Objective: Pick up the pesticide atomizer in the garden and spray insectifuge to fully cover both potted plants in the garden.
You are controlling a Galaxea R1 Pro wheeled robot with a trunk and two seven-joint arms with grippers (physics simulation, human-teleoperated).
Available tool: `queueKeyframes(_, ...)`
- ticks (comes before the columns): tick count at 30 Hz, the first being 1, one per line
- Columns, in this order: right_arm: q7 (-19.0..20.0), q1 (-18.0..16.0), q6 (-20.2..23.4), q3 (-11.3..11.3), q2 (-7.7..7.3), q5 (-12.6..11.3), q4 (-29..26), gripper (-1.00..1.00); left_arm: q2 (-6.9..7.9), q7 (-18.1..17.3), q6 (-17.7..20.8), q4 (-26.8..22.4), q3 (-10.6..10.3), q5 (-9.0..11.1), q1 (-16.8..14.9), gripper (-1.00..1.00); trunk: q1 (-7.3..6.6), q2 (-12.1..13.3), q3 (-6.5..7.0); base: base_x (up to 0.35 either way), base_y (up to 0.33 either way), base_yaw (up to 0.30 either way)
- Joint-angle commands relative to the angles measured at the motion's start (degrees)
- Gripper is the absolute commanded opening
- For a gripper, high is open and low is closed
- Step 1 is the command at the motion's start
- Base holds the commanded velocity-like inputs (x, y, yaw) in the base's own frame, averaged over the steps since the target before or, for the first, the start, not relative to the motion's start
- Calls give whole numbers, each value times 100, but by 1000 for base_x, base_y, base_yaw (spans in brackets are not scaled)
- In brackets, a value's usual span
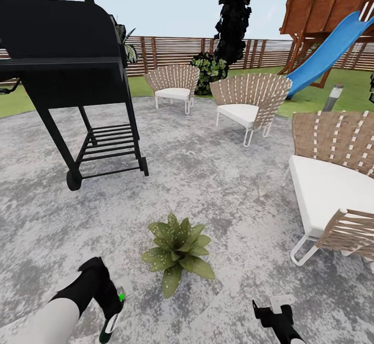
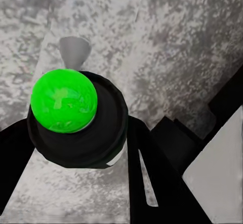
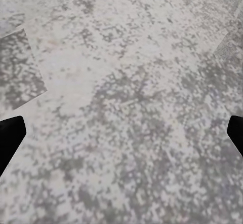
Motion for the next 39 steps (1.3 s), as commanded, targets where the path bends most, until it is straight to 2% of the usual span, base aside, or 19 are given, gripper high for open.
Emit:
queueKeyframes(1, -15, -2, -19, -42, 1, 60, 11, 100, -4, -36, 259, -23, 28, -60, -9, -100, -1, -2, -5, 0, 0, 0)
queueKeyframes(4, -10, 10, -19, -42, 1, 66, 17, 100, -19, -47, 818, -55, 14, -101, -73, -100, -1, -2, -5, 0, 0, 0)
queueKeyframes(6, -13, 52, -13, -42, 1, 62, 13, 100, -30, -50, 1069, -63, -119, -95, -85, -100, -1, -2, -5, 0, 0, 0)
queueKeyframes(9, -15, 74, -18, -49, 1, 61, 10, 100, -62, -48, 1183, -71, -443, -93, -89, -100, -1, -2, -5, 0, 0, 0)
queueKeyframes(11, -16, 77, -19, -50, -2, 60, 9, 100, -69, -45, 1198, -75, -510, -72, -90, -100, -1, -2, -5, -30, -54, 0)
queueKeyframes(18, -16, 88, -13, -51, -8, 60, 9, 100, -102, -39, 1200, -87, -530, -25, -90, -100, -1, -2, -5, -116, -223, 0)
queueKeyframes(23, -16, 96, -14, -51, -8, 60, 1, 100, -109, -51, 1205, -131, -481, -24, -90, -100, -1, -2, -5, 115, -224, 0)
queueKeyframes(31, -24, 96, -17, -51, -8, 60, -8, 100, -107, -52, 1205, -195, -460, -16, -75, -100, -1, -2, -31, 16, -15, 152)
queueKeyframes(39, -24, 96, -19, -51, -8, 59, -8, 100, -98, -52, 1204, -173, -463, 2, -73, -100, -1, -2, -33, 29, -44, 27)
